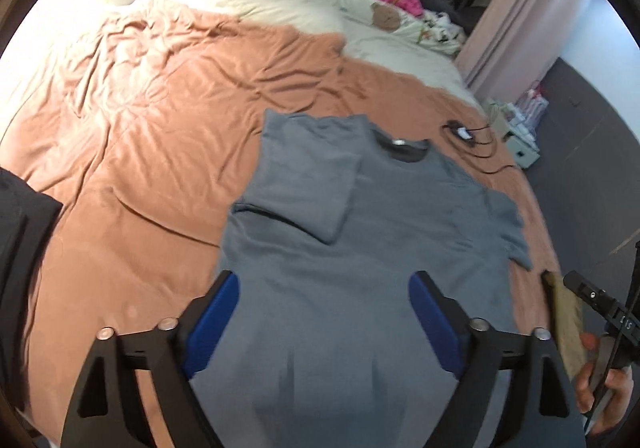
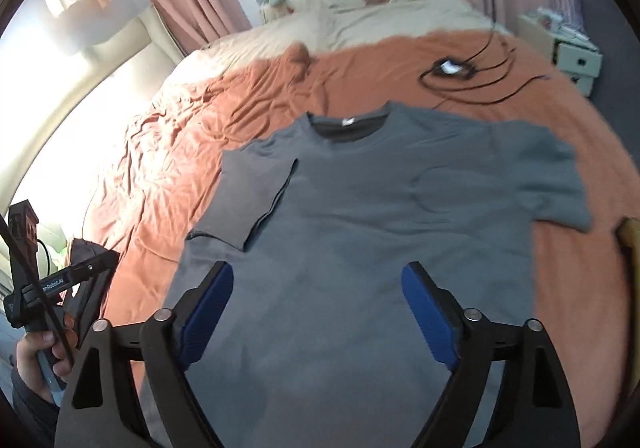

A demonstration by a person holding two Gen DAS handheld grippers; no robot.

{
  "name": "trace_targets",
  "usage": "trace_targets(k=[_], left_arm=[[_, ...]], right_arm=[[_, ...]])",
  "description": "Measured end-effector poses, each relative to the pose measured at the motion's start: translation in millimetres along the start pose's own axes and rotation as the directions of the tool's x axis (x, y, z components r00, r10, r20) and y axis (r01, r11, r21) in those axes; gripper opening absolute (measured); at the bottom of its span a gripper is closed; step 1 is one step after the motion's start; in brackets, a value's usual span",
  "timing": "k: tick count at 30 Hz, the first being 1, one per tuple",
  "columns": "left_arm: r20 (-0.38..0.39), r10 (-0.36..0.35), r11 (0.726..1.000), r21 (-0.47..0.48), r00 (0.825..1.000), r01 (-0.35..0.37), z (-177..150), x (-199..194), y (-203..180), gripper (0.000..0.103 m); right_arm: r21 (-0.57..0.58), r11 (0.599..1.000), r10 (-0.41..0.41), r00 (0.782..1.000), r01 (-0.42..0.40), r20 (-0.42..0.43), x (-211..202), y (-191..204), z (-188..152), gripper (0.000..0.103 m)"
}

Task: Fold small clothes

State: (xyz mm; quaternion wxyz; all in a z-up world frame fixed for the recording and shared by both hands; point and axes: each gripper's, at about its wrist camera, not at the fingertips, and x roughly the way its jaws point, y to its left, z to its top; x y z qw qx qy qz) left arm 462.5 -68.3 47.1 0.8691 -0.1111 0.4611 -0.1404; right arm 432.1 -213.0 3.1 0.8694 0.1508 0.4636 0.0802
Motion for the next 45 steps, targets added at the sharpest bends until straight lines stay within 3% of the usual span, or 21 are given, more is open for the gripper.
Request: trace_targets(k=[4, 10, 21, 30, 34, 41, 45], left_arm=[[0.035, -0.040, 0.999, 0.020, 0.999, 0.040, -18, -35, -26, 0.103], [0.041, -0.061, 0.998, 0.036, 0.997, 0.060, -38, -56, -66, 0.103], [0.055, -0.098, 0.993, 0.076, 0.994, 0.094, -52, -61, -133, 0.103], [0.037, -0.168, 0.977, 0.136, 0.985, 0.161, -35, -33, -168, 0.102], [0.024, -0.199, 0.969, 0.153, 0.980, 0.193, -24, -12, -184, 0.101], [-0.019, -0.215, 0.964, 0.159, 0.976, 0.215, -14, 30, -204, 0.087], [-0.049, -0.210, 0.963, 0.164, 0.977, 0.215, -8, 58, -214, 0.079]], right_arm=[[0.015, 0.999, -0.047, 0.998, 0.047, 0.042, -61, -3, -27, 0.103], [0.052, 0.998, -0.050, 0.996, 0.046, 0.072, -121, -26, -61, 0.103], [0.108, 0.992, -0.088, 0.984, 0.071, 0.156, -171, -83, -91, 0.103], [0.223, 0.971, -0.134, 0.970, 0.087, 0.202, -179, -125, -97, 0.103], [0.277, 0.958, -0.139, 0.968, 0.078, 0.208, -174, -141, -91, 0.089], [0.370, 0.928, -0.124, 0.973, 0.045, 0.193, -148, -173, -83, 0.066], [0.419, 0.908, -0.101, 0.978, 0.015, 0.182, -131, -196, -76, 0.064]])
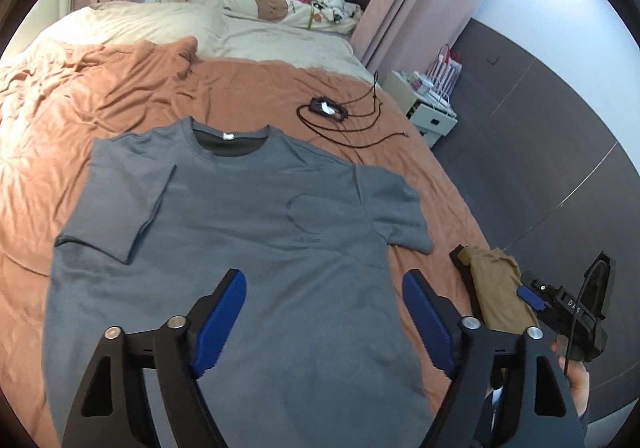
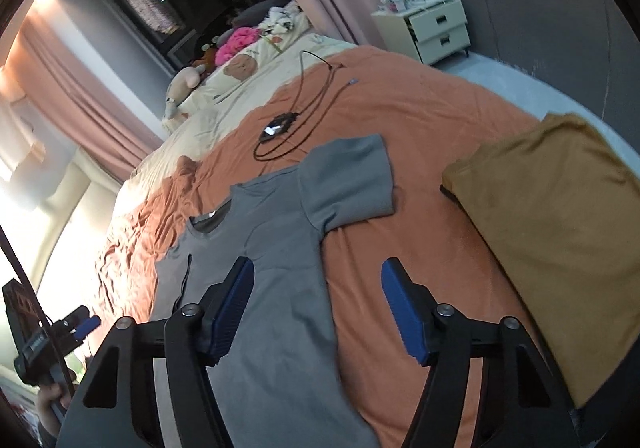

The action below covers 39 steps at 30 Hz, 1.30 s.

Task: Fold small clothes

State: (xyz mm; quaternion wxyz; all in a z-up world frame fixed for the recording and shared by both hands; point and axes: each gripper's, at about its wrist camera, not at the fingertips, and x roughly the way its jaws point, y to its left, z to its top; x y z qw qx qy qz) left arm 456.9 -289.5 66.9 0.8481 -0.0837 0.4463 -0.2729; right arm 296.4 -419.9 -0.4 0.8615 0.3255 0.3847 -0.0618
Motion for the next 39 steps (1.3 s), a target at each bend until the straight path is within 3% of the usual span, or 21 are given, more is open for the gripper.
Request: trace_targets(k=[2, 9, 11, 21, 33, 35, 36, 39], left_arm=[[-0.011, -0.006, 1.000, -0.005, 1.000, 0.006, 3, 14, -1, 0.075], [-0.060, -0.005, 1.000, 0.002, 0.998, 0.005, 18, 66, -8, 0.068], [-0.073, -0.005, 1.000, 0.005, 0.997, 0.006, 23, 82, -10, 0.065], [-0.133, -0.022, 1.000, 0.015, 0.991, 0.024, 42, 161, -16, 0.055], [-0.193, -0.061, 0.997, 0.025, 0.979, 0.068, 52, 237, -28, 0.050], [-0.202, -0.069, 0.997, 0.030, 0.977, 0.076, 52, 246, -31, 0.044], [-0.209, -0.073, 0.996, 0.034, 0.975, 0.082, 52, 251, -33, 0.042], [-0.236, -0.094, 0.994, 0.036, 0.967, 0.105, 48, 267, -41, 0.031]], right_arm=[[0.019, 1.000, 0.003, 1.000, -0.003, -0.011, 13, -6, 4, 0.058], [0.110, 0.994, 0.030, 0.998, -0.023, -0.056, 64, -38, 25, 0.054], [0.133, 0.991, 0.032, 0.998, -0.024, -0.061, 78, -46, 30, 0.049], [0.284, 0.957, 0.084, 0.992, -0.055, -0.090, 155, -90, 40, 0.045], [0.435, 0.896, 0.135, 0.988, -0.088, -0.077, 197, -122, 42, 0.045], [0.450, 0.887, 0.142, 0.988, -0.099, -0.063, 201, -124, 43, 0.044], [0.449, 0.888, 0.143, 0.988, -0.101, -0.060, 203, -123, 43, 0.043], [0.434, 0.898, 0.116, 0.991, -0.077, -0.064, 208, -122, 41, 0.015]])
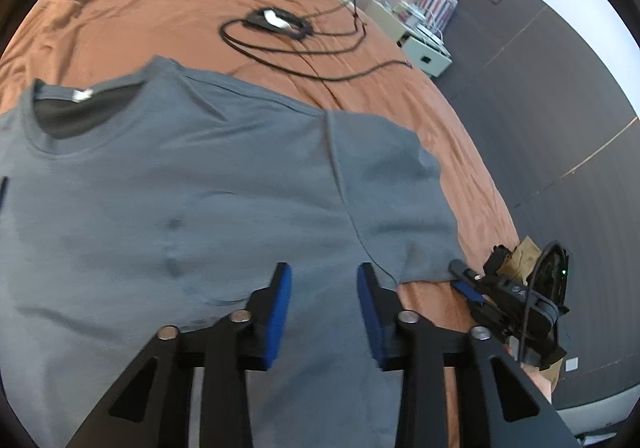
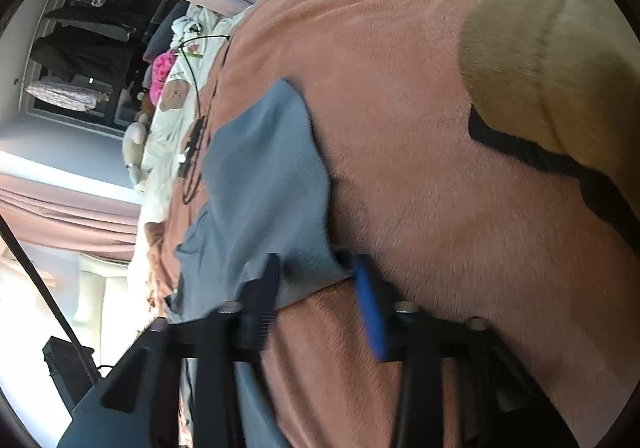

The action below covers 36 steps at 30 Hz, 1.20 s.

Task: Fold small clothes
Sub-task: 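Grasp the sleeve edge with the right gripper and lift it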

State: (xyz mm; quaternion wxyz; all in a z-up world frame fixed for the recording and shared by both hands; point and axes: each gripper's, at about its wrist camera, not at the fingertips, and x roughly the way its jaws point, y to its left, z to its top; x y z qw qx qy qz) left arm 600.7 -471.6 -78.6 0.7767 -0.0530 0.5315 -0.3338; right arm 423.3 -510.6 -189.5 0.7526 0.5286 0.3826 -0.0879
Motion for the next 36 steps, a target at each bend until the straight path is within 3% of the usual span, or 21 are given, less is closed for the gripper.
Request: trace_targets(k=[2, 5, 9, 15, 18, 19, 22, 24, 28, 30, 32, 34, 36], left_arm=[[-0.021, -0.017, 1.000, 0.006, 1.000, 0.017, -1, 12, -7, 0.028], [-0.044, -0.031, 0.999, 0.030, 0.999, 0.032, -2, 26, -18, 0.021], [-0.058, -0.048, 0.998, 0.040, 0.997, 0.051, -1, 41, -26, 0.020], [-0.107, -0.057, 0.998, 0.026, 0.993, 0.060, -4, 64, -29, 0.019], [-0.119, -0.069, 0.997, 0.017, 0.990, 0.071, -8, 72, -30, 0.018], [-0.124, -0.074, 0.997, 0.014, 0.990, 0.076, -9, 74, -31, 0.018], [-0.132, -0.082, 0.996, 0.018, 0.988, 0.085, -11, 78, -35, 0.018], [-0.130, -0.083, 0.996, 0.025, 0.988, 0.087, -10, 78, -37, 0.018], [-0.136, -0.091, 0.996, 0.013, 0.987, 0.093, -10, 84, -38, 0.017], [-0.144, -0.093, 0.995, 0.012, 0.985, 0.096, -11, 86, -39, 0.016], [-0.149, -0.094, 0.995, 0.010, 0.984, 0.096, -13, 90, -40, 0.016], [-0.150, -0.101, 0.995, -0.006, 0.983, 0.102, -16, 92, -39, 0.015], [-0.149, -0.110, 0.994, -0.017, 0.983, 0.109, -18, 92, -38, 0.015]], right_arm=[[-0.003, 1.000, -0.014, 1.000, 0.014, 0.004, 2, -2, -1, 0.006], [-0.027, 0.999, -0.030, 0.999, 0.031, 0.043, -5, 6, -1, 0.005], [-0.035, 0.999, -0.018, 0.996, 0.021, 0.089, -22, 8, -2, 0.005], [-0.019, 1.000, 0.016, 0.996, -0.014, 0.086, -22, 7, -9, 0.005], [0.013, 0.998, 0.059, 0.998, -0.060, 0.038, -18, 2, -10, 0.009], [0.016, 0.998, 0.062, 0.998, -0.062, 0.025, -17, 2, -12, 0.016], [0.044, 0.996, 0.072, 0.997, -0.072, -0.005, -14, -7, -9, 0.059], [0.063, 0.992, 0.111, 0.994, -0.110, -0.006, -15, -10, -8, 0.060], [0.058, 0.994, 0.093, 0.996, -0.092, -0.004, -10, -12, -2, 0.060], [0.049, 0.995, 0.091, 0.996, -0.091, 0.004, -7, -10, 0, 0.057], [0.043, 0.995, 0.086, 0.996, -0.087, 0.016, -4, -12, 5, 0.031], [0.055, 0.995, 0.077, 0.997, -0.078, 0.020, 2, -18, 11, 0.014], [0.041, 0.997, 0.067, 0.997, -0.068, 0.022, 2, -16, 14, 0.008]])
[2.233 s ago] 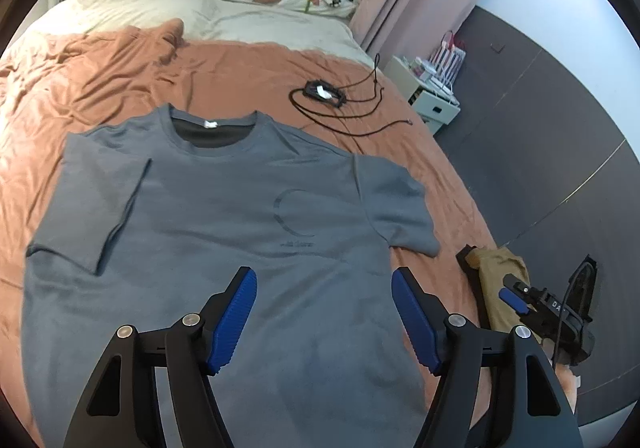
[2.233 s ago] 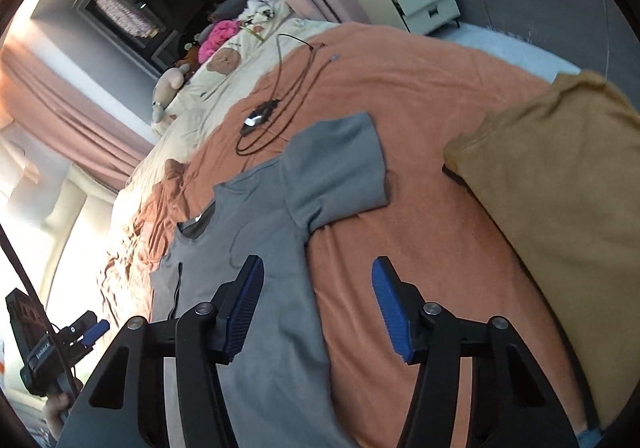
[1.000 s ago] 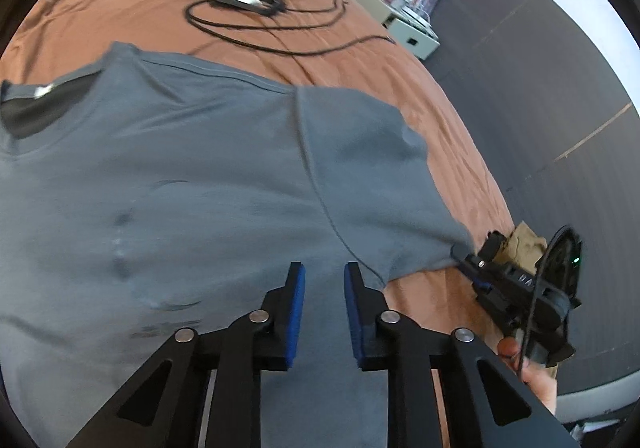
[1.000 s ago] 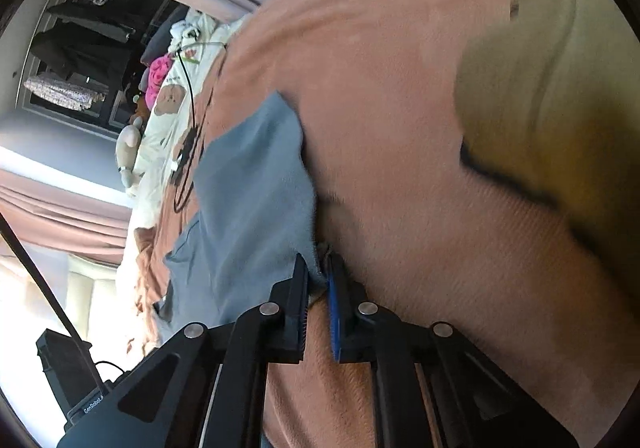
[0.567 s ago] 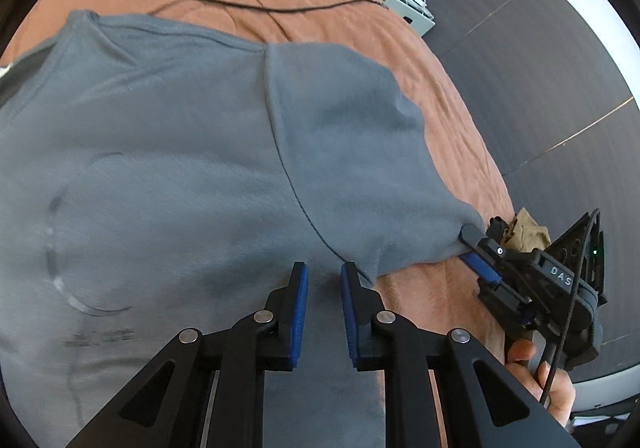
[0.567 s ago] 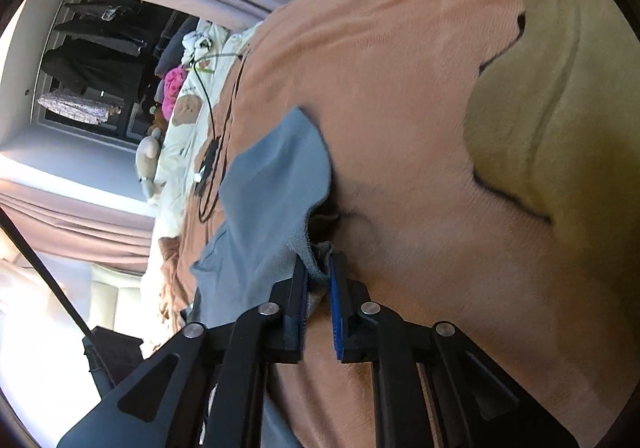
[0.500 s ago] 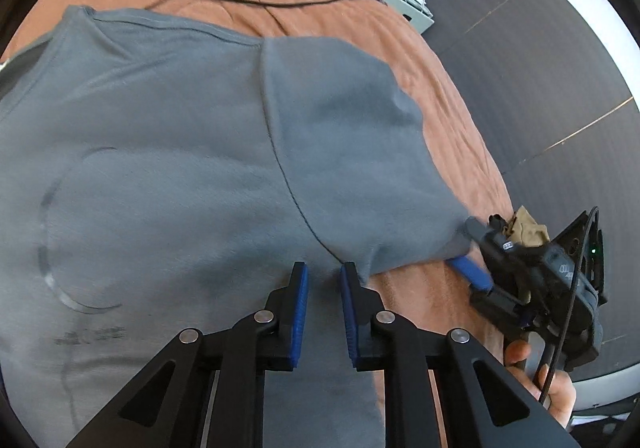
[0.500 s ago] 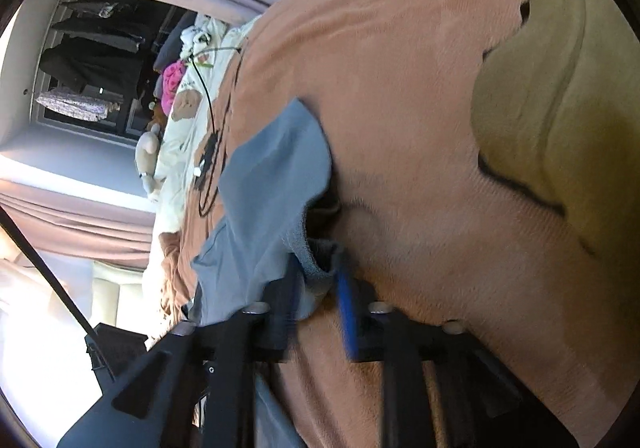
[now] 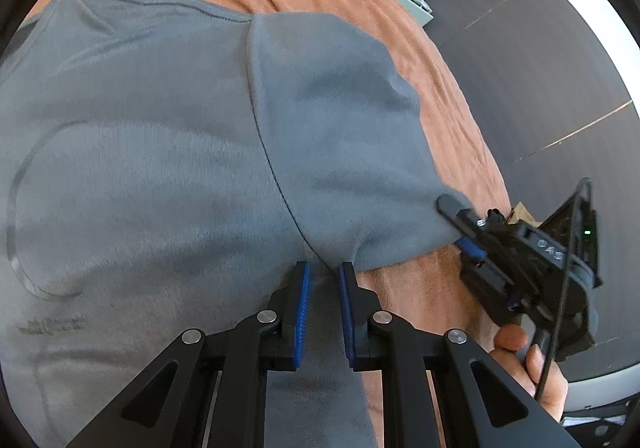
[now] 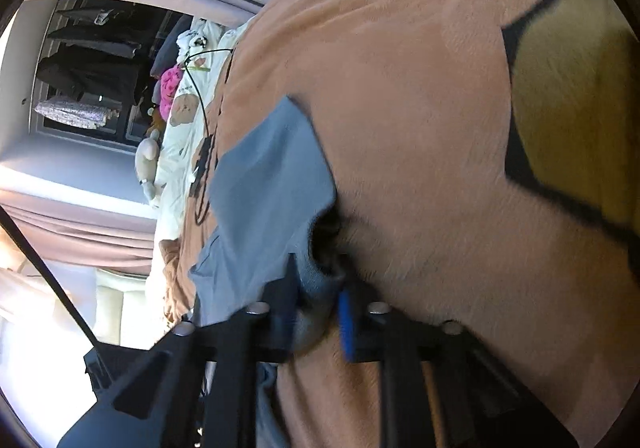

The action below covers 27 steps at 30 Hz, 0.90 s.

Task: Fold small clothes
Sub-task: 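Grasp the sleeve edge with the right gripper and lift it, then fold the held side inward over the shirt body with the right gripper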

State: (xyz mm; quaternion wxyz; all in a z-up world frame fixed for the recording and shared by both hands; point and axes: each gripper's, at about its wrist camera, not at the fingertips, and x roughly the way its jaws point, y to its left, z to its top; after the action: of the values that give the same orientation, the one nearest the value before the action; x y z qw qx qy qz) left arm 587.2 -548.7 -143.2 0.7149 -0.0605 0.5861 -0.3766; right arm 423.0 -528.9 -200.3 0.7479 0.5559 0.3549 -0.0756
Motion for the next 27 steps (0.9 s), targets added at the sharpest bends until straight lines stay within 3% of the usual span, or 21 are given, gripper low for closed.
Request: trace_targets(k=[5, 10, 16, 21, 27], left_arm=[[-0.002, -0.009, 1.000, 0.001, 1.000, 0.009, -5, -4, 2, 0.014], [-0.001, -0.017, 1.000, -0.017, 1.000, 0.017, -7, -5, 7, 0.013], [0.008, -0.029, 0.999, -0.036, 1.000, 0.029, 2, 4, 5, 0.013], [0.013, -0.065, 0.994, -0.088, 0.998, 0.066, 4, 8, 13, 0.013], [0.024, -0.120, 0.981, -0.151, 0.993, 0.122, 3, -9, 23, 0.013]], right_arm=[[-0.140, 0.985, 0.106, 0.994, -0.099, 0.039, -21, 34, -7, 0.006], [-0.206, 0.965, 0.172, 0.985, -0.162, 0.028, -31, 52, -18, 0.006], [-0.226, 0.951, 0.215, 0.976, -0.209, 0.004, -36, 55, -20, 0.006], [-0.231, 0.945, 0.229, 0.973, -0.231, -0.033, -14, 56, -20, 0.006], [-0.249, 0.936, 0.238, 0.968, -0.249, -0.073, -8, 59, -14, 0.006]])
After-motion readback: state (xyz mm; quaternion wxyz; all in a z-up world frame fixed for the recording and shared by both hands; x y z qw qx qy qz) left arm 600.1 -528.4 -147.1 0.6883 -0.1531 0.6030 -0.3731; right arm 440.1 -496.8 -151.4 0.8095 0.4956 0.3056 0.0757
